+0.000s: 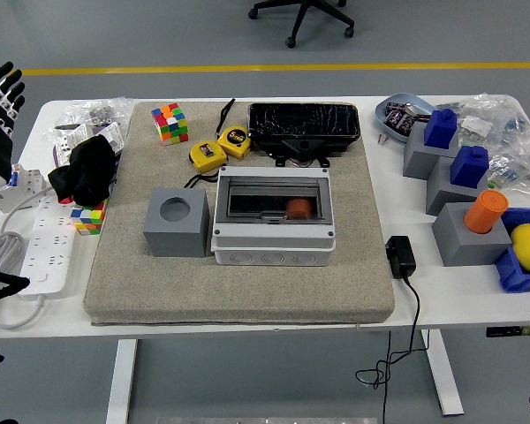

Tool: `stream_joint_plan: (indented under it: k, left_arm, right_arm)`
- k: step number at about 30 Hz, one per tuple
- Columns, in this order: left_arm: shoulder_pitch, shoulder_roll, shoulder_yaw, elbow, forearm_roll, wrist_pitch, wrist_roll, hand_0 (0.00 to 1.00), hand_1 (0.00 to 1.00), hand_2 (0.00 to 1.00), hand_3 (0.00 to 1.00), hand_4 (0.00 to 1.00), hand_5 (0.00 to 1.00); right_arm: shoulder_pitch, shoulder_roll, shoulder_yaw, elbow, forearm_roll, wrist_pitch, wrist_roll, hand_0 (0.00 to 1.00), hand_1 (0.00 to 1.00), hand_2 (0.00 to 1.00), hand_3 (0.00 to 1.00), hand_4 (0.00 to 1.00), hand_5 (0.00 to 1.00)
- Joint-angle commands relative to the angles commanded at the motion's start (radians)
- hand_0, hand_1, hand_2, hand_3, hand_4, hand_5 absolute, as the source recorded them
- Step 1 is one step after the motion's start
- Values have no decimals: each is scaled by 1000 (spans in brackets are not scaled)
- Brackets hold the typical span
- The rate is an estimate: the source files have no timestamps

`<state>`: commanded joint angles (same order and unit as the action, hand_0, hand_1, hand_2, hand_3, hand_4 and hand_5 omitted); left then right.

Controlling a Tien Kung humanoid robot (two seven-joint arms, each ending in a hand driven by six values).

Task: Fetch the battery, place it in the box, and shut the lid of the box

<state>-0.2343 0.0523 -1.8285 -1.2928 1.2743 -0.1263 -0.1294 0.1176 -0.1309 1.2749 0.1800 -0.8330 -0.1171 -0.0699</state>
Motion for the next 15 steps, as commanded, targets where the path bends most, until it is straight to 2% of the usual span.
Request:
stream_joint_plan:
  k: [15]
  left_arm:
    - [-3,-2,-6,-2,0,7,-2,986,940,883,852,998,998]
  right_arm:
    - [3,2,4,0,-5,0,3,880,868,837,855,998,998]
